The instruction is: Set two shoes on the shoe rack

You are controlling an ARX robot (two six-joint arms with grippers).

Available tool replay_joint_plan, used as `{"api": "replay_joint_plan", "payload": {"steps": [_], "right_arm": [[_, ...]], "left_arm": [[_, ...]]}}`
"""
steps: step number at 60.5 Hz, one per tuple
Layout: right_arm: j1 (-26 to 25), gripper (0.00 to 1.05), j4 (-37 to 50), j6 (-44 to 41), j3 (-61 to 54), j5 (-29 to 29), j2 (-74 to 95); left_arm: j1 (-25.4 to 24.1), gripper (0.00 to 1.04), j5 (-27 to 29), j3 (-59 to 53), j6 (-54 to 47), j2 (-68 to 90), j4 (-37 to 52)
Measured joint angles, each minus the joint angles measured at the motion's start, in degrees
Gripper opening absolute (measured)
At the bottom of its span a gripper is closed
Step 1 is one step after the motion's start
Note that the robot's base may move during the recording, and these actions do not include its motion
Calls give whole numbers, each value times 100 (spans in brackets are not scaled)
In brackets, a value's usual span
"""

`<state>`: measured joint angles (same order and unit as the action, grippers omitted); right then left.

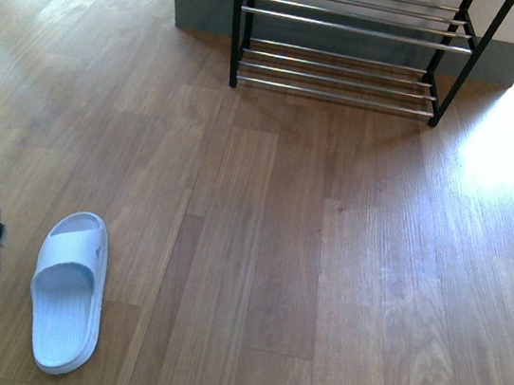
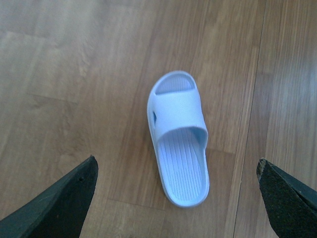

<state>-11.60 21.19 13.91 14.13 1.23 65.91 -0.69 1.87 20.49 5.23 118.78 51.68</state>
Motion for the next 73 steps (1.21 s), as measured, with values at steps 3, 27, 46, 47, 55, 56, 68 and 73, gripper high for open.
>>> {"api": "replay_joint_plan", "payload": {"steps": [3, 27, 46, 47, 55, 56, 68, 73], "right_arm": [[0, 1, 0, 0, 0, 2, 0], [0, 1, 0, 0, 0, 0, 0], [0, 1, 0, 0, 0, 2, 0], [0, 1, 0, 2, 0, 0, 0], [0, 1, 0, 2, 0, 2, 0], [0, 1, 0, 2, 0, 2, 0], [0, 1, 0, 0, 0, 2, 0], [0, 1, 0, 0, 0, 2, 0]], "left_arm": [[81, 95, -74, 275, -22, 553, 7], [232, 95, -70, 1882, -107, 2975, 24], [361, 95, 2, 3021, -162, 4022, -238], [367, 95, 11, 3069, -164, 4057, -249], [466, 95, 116, 3628, -153, 4426, -358], [487, 95, 118, 3711, -149, 4478, -387], [756, 95, 267, 4236, 70, 4811, -612], [844, 95, 273, 4385, 162, 4878, -737]]}}
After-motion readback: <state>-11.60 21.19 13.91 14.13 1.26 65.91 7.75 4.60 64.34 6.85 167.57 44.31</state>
